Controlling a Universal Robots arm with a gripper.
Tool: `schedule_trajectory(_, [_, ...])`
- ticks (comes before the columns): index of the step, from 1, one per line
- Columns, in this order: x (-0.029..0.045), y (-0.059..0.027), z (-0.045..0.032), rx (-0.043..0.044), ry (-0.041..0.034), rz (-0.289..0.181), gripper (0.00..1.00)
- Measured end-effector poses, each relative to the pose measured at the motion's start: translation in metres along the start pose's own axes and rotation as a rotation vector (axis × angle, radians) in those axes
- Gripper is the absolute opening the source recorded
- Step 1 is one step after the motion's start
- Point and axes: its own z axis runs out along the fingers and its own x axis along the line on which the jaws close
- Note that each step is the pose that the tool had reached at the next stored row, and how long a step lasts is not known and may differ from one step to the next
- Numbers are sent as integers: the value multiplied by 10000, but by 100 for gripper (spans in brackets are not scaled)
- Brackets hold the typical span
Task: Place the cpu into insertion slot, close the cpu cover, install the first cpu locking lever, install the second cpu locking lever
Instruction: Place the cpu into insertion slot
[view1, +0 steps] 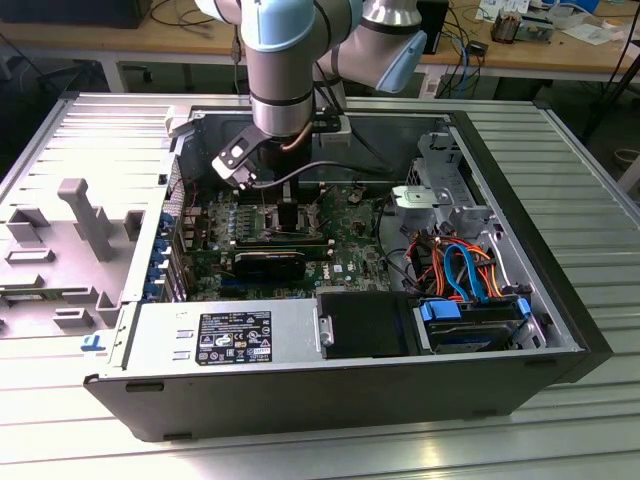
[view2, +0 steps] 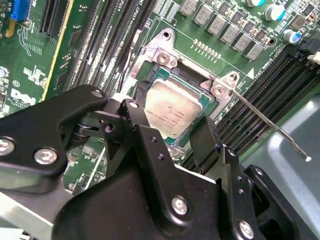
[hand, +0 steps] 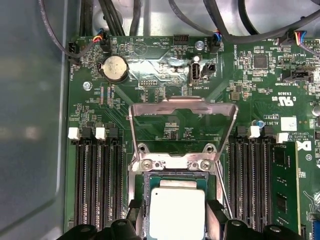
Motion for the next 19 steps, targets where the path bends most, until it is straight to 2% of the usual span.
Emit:
schedule_trajectory(10, [20, 7, 0, -4, -3, -264, 62])
schedule_trajectory(15, [20, 7, 0, -8, -71, -563, 62])
schedule_trajectory(19, [20, 8, 0, -10, -88, -660, 62])
